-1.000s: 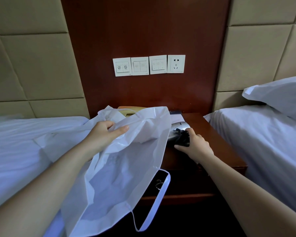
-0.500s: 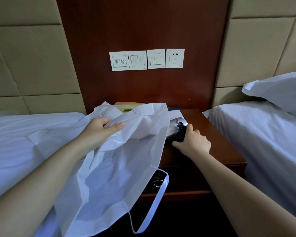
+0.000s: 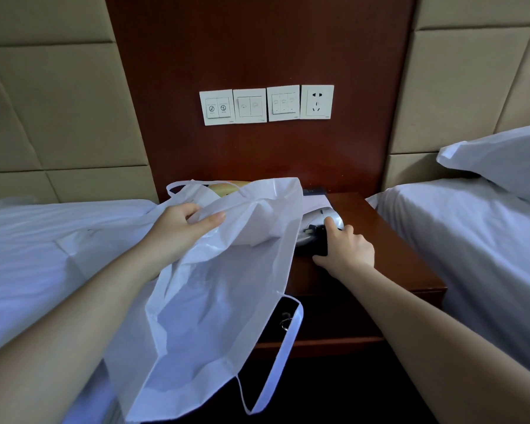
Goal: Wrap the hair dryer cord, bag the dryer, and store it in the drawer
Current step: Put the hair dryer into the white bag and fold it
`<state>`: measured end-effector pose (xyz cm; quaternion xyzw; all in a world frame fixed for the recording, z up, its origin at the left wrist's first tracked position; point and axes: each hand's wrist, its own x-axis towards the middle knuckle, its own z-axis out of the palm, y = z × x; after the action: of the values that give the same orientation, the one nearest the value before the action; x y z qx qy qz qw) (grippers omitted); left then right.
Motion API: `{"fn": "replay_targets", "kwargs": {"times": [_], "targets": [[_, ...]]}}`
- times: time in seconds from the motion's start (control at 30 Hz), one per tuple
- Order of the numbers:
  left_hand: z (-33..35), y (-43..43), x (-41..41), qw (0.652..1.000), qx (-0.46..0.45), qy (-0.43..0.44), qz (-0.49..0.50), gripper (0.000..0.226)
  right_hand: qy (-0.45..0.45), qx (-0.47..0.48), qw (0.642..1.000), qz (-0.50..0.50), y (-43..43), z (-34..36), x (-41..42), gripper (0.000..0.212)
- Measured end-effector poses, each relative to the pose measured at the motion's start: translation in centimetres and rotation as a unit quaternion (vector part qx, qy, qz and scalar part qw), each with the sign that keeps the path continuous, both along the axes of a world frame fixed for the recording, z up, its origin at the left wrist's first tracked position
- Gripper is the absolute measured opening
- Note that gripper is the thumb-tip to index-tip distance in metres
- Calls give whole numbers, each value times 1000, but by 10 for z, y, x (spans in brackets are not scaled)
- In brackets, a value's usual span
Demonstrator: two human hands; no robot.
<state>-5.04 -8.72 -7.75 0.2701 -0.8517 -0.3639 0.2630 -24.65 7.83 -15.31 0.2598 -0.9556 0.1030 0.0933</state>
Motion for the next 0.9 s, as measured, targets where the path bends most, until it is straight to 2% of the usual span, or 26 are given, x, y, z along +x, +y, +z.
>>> {"fn": "replay_targets", "kwargs": {"times": [0.23, 0.43, 0.53, 0.67, 0.77, 0.9], "targets": [[7, 0, 3, 1000, -10, 19, 12, 45, -1, -20, 999, 24, 4, 3, -5, 57], [8, 3, 2, 999, -15, 28, 8, 43, -115, -184, 976, 33, 22, 4, -4, 57], [11, 2, 4, 1000, 5, 26, 12, 41, -155, -285, 944, 56, 34, 14, 0, 56], [25, 0, 5, 999, 10, 33, 26, 34, -204, -415, 880, 110, 46, 39, 11, 46], [35, 2, 2, 999, 8, 41, 32, 29, -229, -468, 841, 148, 53, 63, 27, 45], [40, 10, -4, 999, 49, 15, 18, 43, -296, -508, 787, 190, 59, 90, 51, 36]]}}
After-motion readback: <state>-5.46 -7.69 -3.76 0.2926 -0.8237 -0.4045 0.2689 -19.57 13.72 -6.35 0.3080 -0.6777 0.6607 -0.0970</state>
